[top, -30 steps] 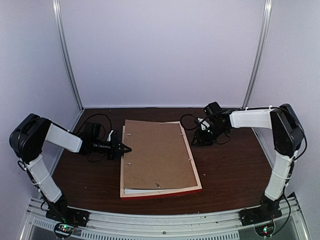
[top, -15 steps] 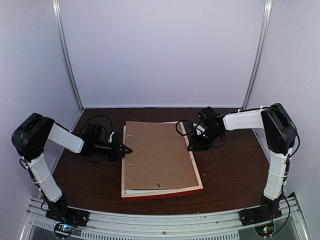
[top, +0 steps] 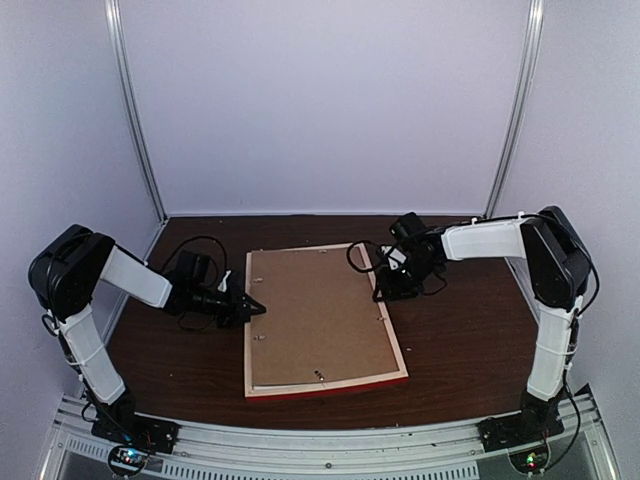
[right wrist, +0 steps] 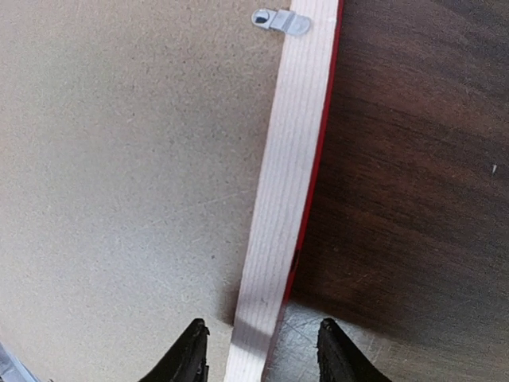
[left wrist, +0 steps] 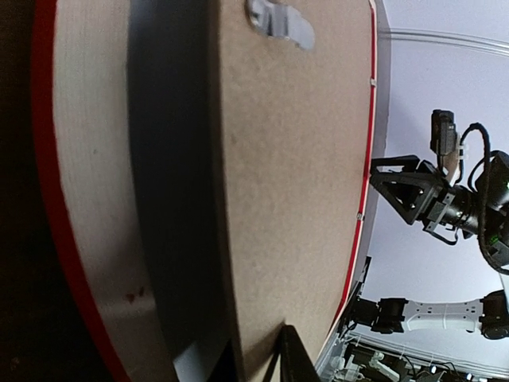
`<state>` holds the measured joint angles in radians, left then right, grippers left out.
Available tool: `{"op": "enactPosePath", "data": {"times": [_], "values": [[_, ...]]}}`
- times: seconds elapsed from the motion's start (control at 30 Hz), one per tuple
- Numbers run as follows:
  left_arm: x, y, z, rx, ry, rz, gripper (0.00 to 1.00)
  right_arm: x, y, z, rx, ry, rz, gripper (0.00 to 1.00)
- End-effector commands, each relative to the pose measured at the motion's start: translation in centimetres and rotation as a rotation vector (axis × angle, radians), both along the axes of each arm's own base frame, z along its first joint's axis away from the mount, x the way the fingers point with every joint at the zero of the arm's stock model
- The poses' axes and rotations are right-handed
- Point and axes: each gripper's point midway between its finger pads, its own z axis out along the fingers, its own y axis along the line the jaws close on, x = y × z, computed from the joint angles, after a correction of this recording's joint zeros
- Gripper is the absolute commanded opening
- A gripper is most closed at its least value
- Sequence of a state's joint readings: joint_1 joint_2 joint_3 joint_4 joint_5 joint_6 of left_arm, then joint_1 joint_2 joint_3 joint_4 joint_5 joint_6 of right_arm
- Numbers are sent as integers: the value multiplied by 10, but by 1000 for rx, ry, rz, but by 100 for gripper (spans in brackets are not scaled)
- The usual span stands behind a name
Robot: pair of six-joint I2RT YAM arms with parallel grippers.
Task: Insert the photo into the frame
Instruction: Place the backboard on the frame body.
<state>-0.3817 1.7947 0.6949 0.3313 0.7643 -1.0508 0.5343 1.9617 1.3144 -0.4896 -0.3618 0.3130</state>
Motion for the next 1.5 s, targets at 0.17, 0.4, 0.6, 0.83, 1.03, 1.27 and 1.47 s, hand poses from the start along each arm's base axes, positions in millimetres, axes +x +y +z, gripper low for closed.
{"op": "enactPosePath", "data": {"times": [0.17, 0.4, 0.6, 0.83, 1.03, 1.27, 1.47], "values": [[-17, 10, -37, 137, 97, 12, 13, 10, 13, 45, -73, -159, 41, 47], [-18, 10, -39, 149, 96, 9, 14, -10, 61, 41, -47, -131, 171, 46], [-17, 10, -40, 156, 91, 11, 14, -31, 101, 16, -8, -68, 245, 45], [-19, 10, -39, 181, 81, -2, 22, -39, 102, -7, -22, -31, 243, 45], [-19, 14, -36, 213, 65, -7, 39, -43, 98, -13, -35, -22, 237, 45], [-23, 23, -26, 287, 45, -26, 55, -43, 94, -15, -51, -21, 236, 45], [-24, 32, -19, 358, 19, -45, 61, -42, 90, -14, -70, -25, 235, 44]]}}
